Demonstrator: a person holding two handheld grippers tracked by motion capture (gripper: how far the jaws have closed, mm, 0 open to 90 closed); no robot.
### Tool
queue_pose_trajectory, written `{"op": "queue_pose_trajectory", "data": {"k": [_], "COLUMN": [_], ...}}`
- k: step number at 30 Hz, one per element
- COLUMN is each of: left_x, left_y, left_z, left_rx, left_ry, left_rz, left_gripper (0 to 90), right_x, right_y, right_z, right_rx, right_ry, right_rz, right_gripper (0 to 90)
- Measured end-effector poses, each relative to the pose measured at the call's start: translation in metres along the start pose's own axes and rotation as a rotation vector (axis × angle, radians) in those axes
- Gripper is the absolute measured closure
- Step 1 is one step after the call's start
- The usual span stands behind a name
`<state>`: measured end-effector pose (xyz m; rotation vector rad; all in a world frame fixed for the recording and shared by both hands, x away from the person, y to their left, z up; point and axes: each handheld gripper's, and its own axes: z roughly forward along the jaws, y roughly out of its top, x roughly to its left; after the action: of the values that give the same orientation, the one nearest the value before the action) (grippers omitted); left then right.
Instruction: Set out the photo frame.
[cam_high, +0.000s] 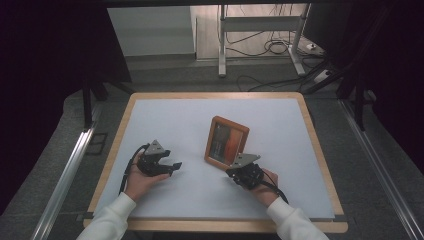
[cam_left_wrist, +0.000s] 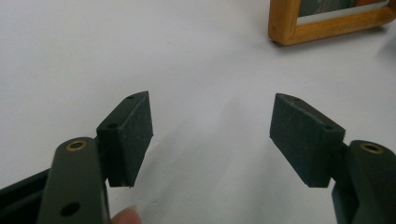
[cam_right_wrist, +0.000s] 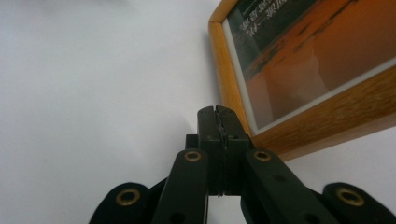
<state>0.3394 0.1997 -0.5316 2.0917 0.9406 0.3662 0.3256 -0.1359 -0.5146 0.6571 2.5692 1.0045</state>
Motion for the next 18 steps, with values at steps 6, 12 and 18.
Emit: {"op": "queue_pose_trajectory", "data": {"k": [6,12,18], "left_x": [0.0004,0.0003,0.0001], "left_y": [-0.0001,0.0,-0.0002], "left_z": [-0.0004,-0.0002,0.0001], "left_rx": [-0.002,0.0,0.003], "left_ry": [0.0,-0.003,-0.005], "left_rz": [-0.001,0.001,0.002], "left_gripper": [29.4,29.3,29.1], "right_x": [-0.0014,-0.0041,-0.0056], "right_y": [-0.0015,-0.0034,-0.004], "right_z": [0.0025,0.0057,0.005], "right_rx": [0.007,0.02,0.023], "right_ry": [-0.011,-0.009,-0.013], "right_rz": [0.003,0.003,0.002], "right_gripper": [89.7,89.7,89.8]}}
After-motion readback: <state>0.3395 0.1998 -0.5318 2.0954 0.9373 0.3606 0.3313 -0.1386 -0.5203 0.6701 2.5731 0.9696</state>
